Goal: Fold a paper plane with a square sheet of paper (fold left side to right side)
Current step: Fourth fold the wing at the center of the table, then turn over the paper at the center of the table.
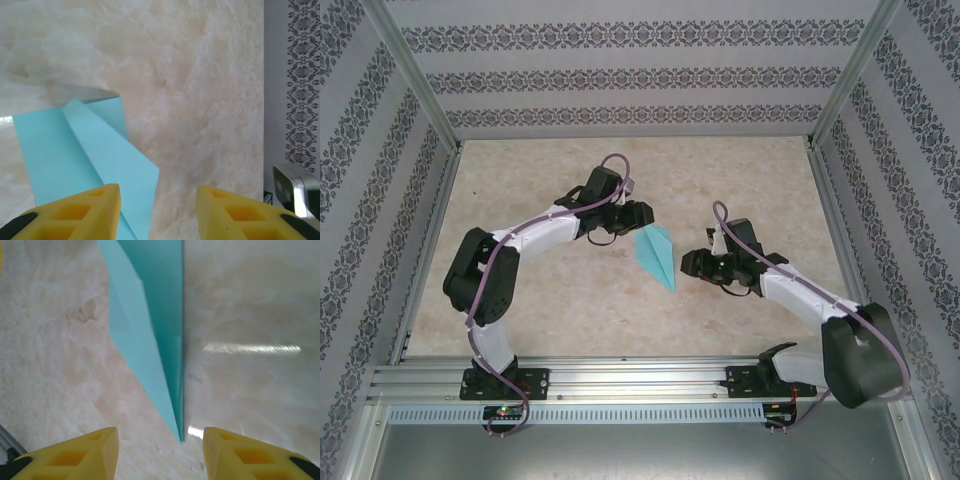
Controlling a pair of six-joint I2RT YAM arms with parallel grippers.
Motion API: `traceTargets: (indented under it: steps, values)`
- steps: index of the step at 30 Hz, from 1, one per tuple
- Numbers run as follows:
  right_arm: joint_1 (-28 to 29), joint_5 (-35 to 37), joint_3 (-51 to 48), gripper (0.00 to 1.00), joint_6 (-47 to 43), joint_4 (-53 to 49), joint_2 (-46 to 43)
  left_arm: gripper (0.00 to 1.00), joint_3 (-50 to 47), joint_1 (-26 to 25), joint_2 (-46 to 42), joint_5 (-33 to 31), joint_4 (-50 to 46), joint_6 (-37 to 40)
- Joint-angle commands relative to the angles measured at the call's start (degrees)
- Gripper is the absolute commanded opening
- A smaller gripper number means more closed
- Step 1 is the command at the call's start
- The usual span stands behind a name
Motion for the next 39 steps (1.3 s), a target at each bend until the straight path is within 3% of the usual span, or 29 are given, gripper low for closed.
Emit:
traceTargets:
  steps: [1, 7, 17, 23, 28, 36, 39]
  values:
    - [-0.76, -3.67, 3.53, 0.49, -4.38, 6.85, 4.59, 0.45, -4.8, 0.18, 1.21, 2.59, 5.75, -3.92]
    - [-2.17, -4.64, 4.7, 0.47, -4.79, 9.38, 11.14, 0.45, -5.54, -0.08, 6.38, 6.23, 13.38, -7.85]
    - [-3.08, -5.33, 2.81, 0.47, -3.75, 10.8, 11.25, 0.43, -0.33, -0.92, 14.89, 9.02, 16.96, -9.78]
    - [-3.27, -5.82, 1.9, 0.47, -3.49, 10.79, 10.52, 0.36, 1.35, -1.17, 16.99, 10.11, 18.96, -10.93]
    - [-4.03, -6.02, 0.93, 0.48, -3.09, 10.99, 8.92, 0.24, 1.65, -1.17, 16.76, 10.44, 19.57, -10.53]
    - [-7.26, -9.08, -1.1, 0.59, -0.68, 13.21, 1.23, 0.11, 0.38, -1.08, 10.95, 8.91, 18.27, -6.74]
    - [-8.46, -10.37, -1.69, 0.71, 0.32, 14.05, -2.91, 0.09, -0.5, -0.75, 6.97, 8.35, 18.2, -5.4]
